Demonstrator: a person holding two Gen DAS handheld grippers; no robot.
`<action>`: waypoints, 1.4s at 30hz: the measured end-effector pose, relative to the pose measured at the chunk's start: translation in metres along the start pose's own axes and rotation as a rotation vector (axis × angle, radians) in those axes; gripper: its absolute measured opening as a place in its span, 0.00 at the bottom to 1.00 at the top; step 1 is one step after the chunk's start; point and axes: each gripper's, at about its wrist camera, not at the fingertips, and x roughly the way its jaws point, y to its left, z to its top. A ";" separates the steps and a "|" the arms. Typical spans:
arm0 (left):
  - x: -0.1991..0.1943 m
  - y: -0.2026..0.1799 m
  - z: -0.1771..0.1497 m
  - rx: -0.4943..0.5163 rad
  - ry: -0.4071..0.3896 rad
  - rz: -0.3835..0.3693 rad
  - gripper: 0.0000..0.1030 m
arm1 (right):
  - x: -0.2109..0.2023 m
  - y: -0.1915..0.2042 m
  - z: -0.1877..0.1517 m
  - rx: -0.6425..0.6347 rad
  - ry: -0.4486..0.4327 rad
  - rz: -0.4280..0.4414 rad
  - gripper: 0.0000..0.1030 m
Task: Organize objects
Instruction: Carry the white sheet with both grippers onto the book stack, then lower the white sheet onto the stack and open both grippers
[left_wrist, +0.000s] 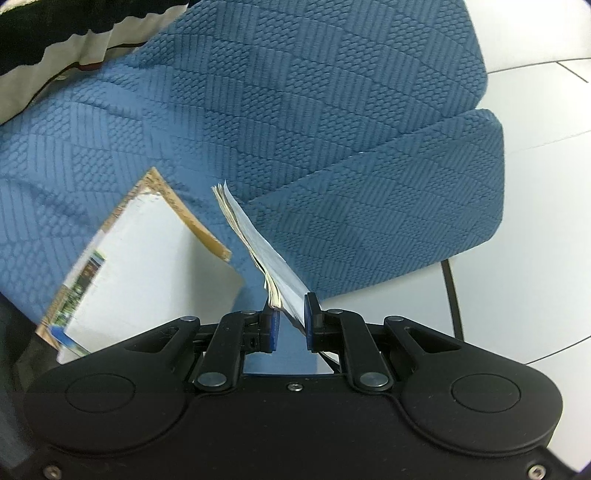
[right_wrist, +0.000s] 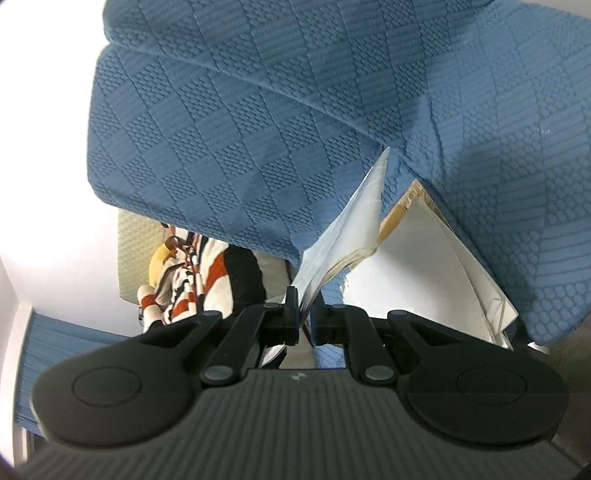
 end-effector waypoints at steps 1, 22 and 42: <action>0.002 0.004 0.002 0.002 0.005 0.005 0.11 | 0.004 -0.001 -0.002 -0.003 0.002 -0.008 0.09; 0.032 0.079 -0.012 0.036 0.093 0.180 0.10 | 0.055 -0.047 -0.032 0.006 0.083 -0.161 0.09; 0.024 0.067 -0.027 0.111 0.138 0.249 0.34 | 0.057 -0.071 -0.039 0.075 0.172 -0.207 0.22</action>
